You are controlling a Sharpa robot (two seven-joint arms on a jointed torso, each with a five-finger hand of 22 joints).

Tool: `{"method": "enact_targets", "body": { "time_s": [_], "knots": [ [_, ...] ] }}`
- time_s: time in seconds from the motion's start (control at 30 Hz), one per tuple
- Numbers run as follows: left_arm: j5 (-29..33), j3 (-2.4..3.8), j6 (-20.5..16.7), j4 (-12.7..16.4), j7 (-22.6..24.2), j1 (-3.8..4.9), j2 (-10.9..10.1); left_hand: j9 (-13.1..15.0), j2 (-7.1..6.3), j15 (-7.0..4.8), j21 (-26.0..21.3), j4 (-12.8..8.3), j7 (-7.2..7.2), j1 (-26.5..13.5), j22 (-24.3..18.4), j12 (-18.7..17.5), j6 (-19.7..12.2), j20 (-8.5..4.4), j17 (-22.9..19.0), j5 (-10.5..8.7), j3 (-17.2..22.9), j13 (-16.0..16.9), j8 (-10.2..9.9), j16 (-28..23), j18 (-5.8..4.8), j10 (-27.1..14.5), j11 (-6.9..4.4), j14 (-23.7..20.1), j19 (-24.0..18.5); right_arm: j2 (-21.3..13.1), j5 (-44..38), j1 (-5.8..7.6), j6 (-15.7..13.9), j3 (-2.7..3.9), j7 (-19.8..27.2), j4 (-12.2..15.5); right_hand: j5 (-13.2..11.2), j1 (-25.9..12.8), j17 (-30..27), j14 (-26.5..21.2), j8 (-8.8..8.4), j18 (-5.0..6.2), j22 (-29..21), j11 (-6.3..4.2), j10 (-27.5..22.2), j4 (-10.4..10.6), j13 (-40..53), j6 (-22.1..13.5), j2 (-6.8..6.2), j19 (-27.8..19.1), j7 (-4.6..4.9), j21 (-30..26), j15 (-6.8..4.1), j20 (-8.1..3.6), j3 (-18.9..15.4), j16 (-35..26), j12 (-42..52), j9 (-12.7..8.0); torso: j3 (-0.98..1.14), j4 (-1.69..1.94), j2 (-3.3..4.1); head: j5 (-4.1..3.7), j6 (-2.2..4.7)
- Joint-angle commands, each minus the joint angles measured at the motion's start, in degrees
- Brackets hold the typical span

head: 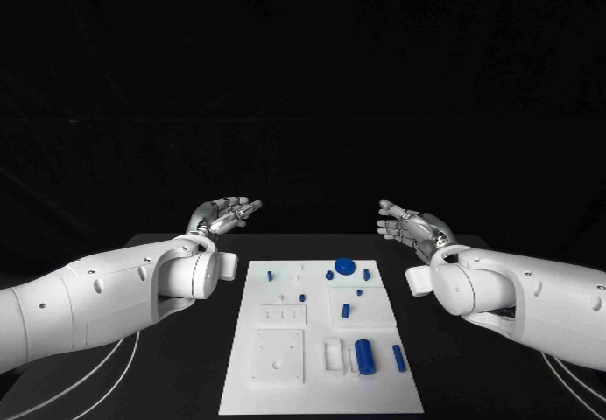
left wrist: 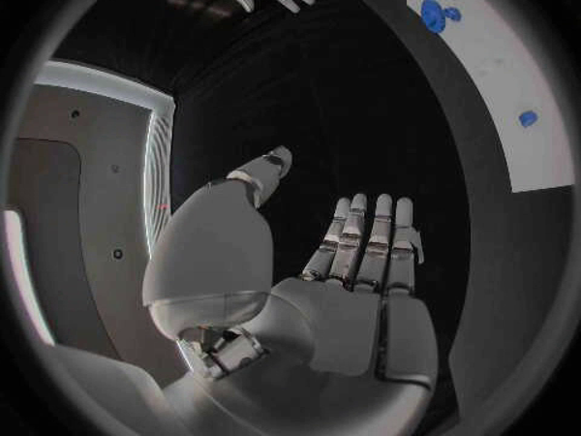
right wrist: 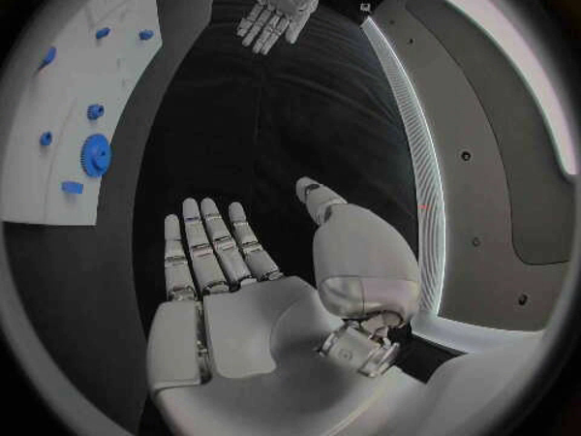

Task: Assemble the parts on the task board

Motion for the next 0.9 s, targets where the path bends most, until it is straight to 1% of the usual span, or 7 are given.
{"method": "enact_targets", "body": {
  "time_s": [0.03,0.17,0.3,0.6,0.7,0.83,0.9],
  "knots": [
    [0.2,-0.05,3.9,-0.2,-2.8,0.19,0.2,0.9,-0.37,0.15,0.8,0.2,0.12,2.4,2.4,0.4,1.1,0.26,0.8,0.46,1.1,0.2,0.8,0.9,-0.42,1.6,0.29,1.2,1.0,-0.1,-1.2,1.17,9.7,-0.75,-6.7,-0.8,0.5,2.0,0.5,1.0,0.62,0.98,1.8,0.26,1.2,0.1,0.2,1.1,0.01,0.6,3.29,0.4,0.23,0.11,0.5,0.7,0.4,0.6,0.00,0.00,0.00,0.00,0.00],
    [0.2,-0.05,3.9,-0.2,-2.8,0.19,0.2,0.9,-0.35,0.15,0.8,0.3,0.13,2.4,2.4,0.4,1.1,0.25,0.8,0.46,1.1,0.2,0.8,0.9,-0.42,1.6,0.30,1.2,1.0,-0.2,-1.3,2.16,11.3,-1.52,-8.0,-1.4,-0.1,3.3,0.6,1.2,0.80,0.99,2.4,0.37,1.4,-0.3,0.2,1.1,-0.01,0.7,3.38,0.4,0.36,0.10,-0.1,0.8,0.4,0.5,0.00,0.00,0.00,0.00,0.00],
    [0.4,-0.06,4.8,-0.7,-3.0,0.17,0.3,1.0,-0.30,0.18,0.9,0.4,0.26,2.6,2.4,0.5,1.1,0.22,0.9,0.47,1.1,0.2,0.8,1.0,-0.42,1.8,0.43,1.3,1.1,-0.2,-4.3,2.29,11.1,-1.62,-7.6,-3.3,-1.5,6.1,0.8,1.7,1.19,1.12,3.9,0.57,2.1,-2.2,0.2,1.5,0.08,1.5,3.59,0.5,0.56,0.10,-1.2,1.2,0.4,0.4,0.02,-0.03,-0.02,0.10,-0.35],
    [0.4,-0.07,5.9,-0.7,-3.0,0.17,0.2,1.3,-0.03,0.28,1.5,0.8,0.85,3.0,2.4,0.7,1.6,-0.03,1.3,0.49,1.0,0.4,1.3,1.4,-0.42,2.5,0.73,1.7,1.4,0.2,-10.3,2.29,10.6,-1.61,-7.0,-5.2,-2.1,12.5,1.0,4.0,2.20,1.75,5.8,0.73,4.7,-9.9,0.3,3.4,-0.47,3.8,3.43,0.7,0.93,0.25,-0.6,2.1,0.7,-0.1,0.01,-0.03,-0.03,0.11,-0.33],
    [0.4,-0.07,6.7,-0.7,-2.7,0.17,0.1,1.5,0.22,0.34,2.0,1.1,1.18,3.4,2.3,0.8,2.1,-0.37,1.6,0.51,0.9,0.4,1.6,1.9,-0.42,3.0,0.92,2.3,2.1,0.4,-15.0,2.29,10.3,-1.60,-7.1,-6.2,-1.9,14.3,1.3,7.0,3.44,2.84,5.5,0.93,7.5,-13.5,0.5,6.3,-1.10,6.9,3.34,1.0,1.44,0.15,2.1,3.4,1.4,0.0,0.01,-0.04,-0.05,0.12,-0.50],
    [-0.4,-0.08,7.2,-0.1,-1.7,0.18,-0.7,1.9,2.57,0.56,3.5,-0.1,2.74,4.9,2.1,2.1,5.5,-2.01,2.4,0.70,-0.7,0.9,3.0,3.8,-0.20,7.0,2.43,5.7,5.4,1.6,-23.9,2.29,10.6,-1.57,-7.7,-8.2,-1.7,15.5,2.3,12.8,5.10,4.80,5.0,-0.36,13.1,-17.2,1.0,10.6,-1.42,12.2,3.23,1.8,-0.47,-0.13,7.0,6.1,3.4,0.1,-0.04,-0.02,0.06,0.12,-0.58],
    [-1.1,-0.08,7.6,0.3,-1.7,0.18,-1.0,2.0,3.99,0.55,4.7,-1.5,3.45,6.0,2.0,3.2,7.3,-2.77,3.0,0.99,-1.3,1.3,3.7,5.5,0.73,9.7,3.18,9.2,8.4,2.3,-30.3,2.29,10.7,-1.56,-7.7,-9.4,-1.9,15.8,3.2,16.6,5.84,6.08,4.8,-1.37,15.6,-18.8,1.3,12.8,-1.43,15.7,3.09,2.7,-2.04,-0.31,9.3,7.9,4.5,0.2,-0.07,-0.11,0.12,0.08,-0.56]
  ]
}}
